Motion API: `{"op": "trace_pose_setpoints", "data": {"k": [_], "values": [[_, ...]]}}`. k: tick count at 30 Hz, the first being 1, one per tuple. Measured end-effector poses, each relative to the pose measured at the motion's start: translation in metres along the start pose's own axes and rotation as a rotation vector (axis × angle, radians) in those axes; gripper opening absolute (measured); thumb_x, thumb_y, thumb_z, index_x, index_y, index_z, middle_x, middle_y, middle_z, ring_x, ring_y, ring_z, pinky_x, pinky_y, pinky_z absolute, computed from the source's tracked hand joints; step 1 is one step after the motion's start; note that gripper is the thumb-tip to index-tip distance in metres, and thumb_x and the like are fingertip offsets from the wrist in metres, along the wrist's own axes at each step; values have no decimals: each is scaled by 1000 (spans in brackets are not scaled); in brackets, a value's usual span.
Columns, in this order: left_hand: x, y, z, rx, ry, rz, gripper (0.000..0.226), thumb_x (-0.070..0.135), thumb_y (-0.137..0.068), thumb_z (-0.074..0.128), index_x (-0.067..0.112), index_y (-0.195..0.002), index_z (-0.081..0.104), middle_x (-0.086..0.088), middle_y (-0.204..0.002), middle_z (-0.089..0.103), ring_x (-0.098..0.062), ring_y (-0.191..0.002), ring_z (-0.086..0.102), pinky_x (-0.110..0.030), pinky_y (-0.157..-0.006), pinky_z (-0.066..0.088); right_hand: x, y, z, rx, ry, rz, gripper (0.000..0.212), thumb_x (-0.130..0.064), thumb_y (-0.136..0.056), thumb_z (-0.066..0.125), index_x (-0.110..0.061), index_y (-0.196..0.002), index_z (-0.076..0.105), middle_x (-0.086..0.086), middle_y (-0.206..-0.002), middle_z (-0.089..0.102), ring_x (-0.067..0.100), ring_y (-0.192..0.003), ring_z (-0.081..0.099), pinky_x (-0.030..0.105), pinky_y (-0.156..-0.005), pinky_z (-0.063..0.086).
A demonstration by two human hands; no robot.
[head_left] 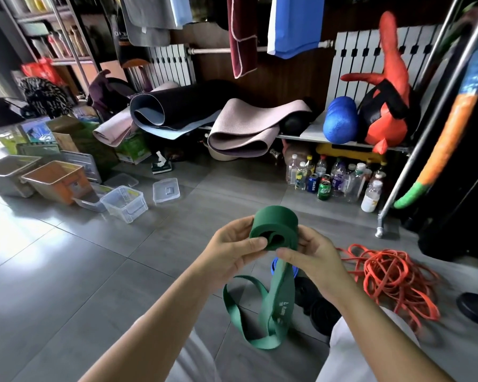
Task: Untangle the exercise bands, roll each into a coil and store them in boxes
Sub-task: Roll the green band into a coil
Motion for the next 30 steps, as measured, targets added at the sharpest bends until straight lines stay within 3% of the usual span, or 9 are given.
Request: {"op": "trace_pose_setpoints", "data": {"k": [3, 5, 7, 9, 13, 15, 19, 26, 30], "values": [[-5, -1, 2, 21, -23, -75, 47, 1, -77, 70, 8, -120, 55, -9, -107, 68, -19, -90, 68, -27, -74, 57, -3, -5, -1, 5, 10, 22, 43, -8, -61, 76, -16, -102, 67, 2, -96, 74, 13, -91, 69, 21, -75, 53], [5, -2, 0, 66, -474, -82, 52, 3, -78, 72, 13, -125, 51, -4, -122, 61, -18, -99, 65, -30, -81, 56, -4, -7, -7, -29, 116, 71, 45, 0, -64, 78, -11, -106, 65, 0, -94, 74, 14, -89, 69, 23, -76, 54], [19, -4, -1, 69, -992, -27, 71, 15, -74, 79, 19, -135, 43, 5, -135, 50, -13, -109, 58, -31, -89, 52, -5, -8, -12, -94, 266, 105, 44, -1, -67, 80, -22, -103, 66, -3, -96, 74, 14, -92, 69, 25, -79, 55], [30, -7, 4, -2, -1266, 7, 86, 29, -69, 82, 25, -141, 37, 12, -132, 46, -8, -111, 49, -29, -89, 49, -6, -10, -12, -157, 402, 124, 40, -11, -66, 82, -31, -97, 66, -8, -96, 73, 10, -92, 69, 28, -82, 56], [40, -15, 17, -120, -1603, 11, 53, 33, -71, 78, 20, -118, 58, 5, -107, 64, -16, -95, 57, -25, -77, 44, -9, -14, -4, -214, 538, 144, 39, -33, -57, 77, -40, -93, 67, -12, -93, 72, 3, -89, 67, 28, -78, 56], [44, -17, 15, -86, -1534, 4, 45, 29, -69, 79, 18, -110, 62, 5, -99, 65, -16, -92, 58, -25, -77, 47, -9, -15, -4, -194, 489, 146, 43, -36, -54, 78, -41, -95, 66, -13, -95, 72, 4, -91, 67, 26, -79, 55], [47, -18, 5, -15, -999, 32, 44, 5, -68, 81, 17, -106, 64, 4, -102, 70, -4, -94, 65, -17, -85, 51, -9, -14, -8, -125, 345, 129, 56, -36, -52, 89, -35, -100, 60, -17, -97, 71, 2, -93, 66, 12, -78, 49], [30, -20, 7, 32, -171, 106, 46, 1, -74, 68, 3, -119, 58, -13, -105, 68, -28, -98, 65, -37, -84, 56, -13, -18, -2, 11, 48, -24, 51, -17, -56, 78, -21, -105, 63, -5, -102, 73, 13, -99, 67, 22, -83, 52], [10, -17, 9, 22, 81, 43, 41, -1, -79, 63, 0, -120, 55, -18, -107, 65, -27, -97, 65, -35, -82, 56, -14, -22, -7, 5, 67, -14, 49, -19, -57, 80, -23, -104, 66, -1, -103, 73, 19, -101, 67, 25, -83, 53]]}}
Point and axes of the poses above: each hand's wrist, its own y-axis away from the middle knuckle, its own z-axis out of the palm, x = y × z, the point moved 1 cm from there along -y, towards the middle knuckle
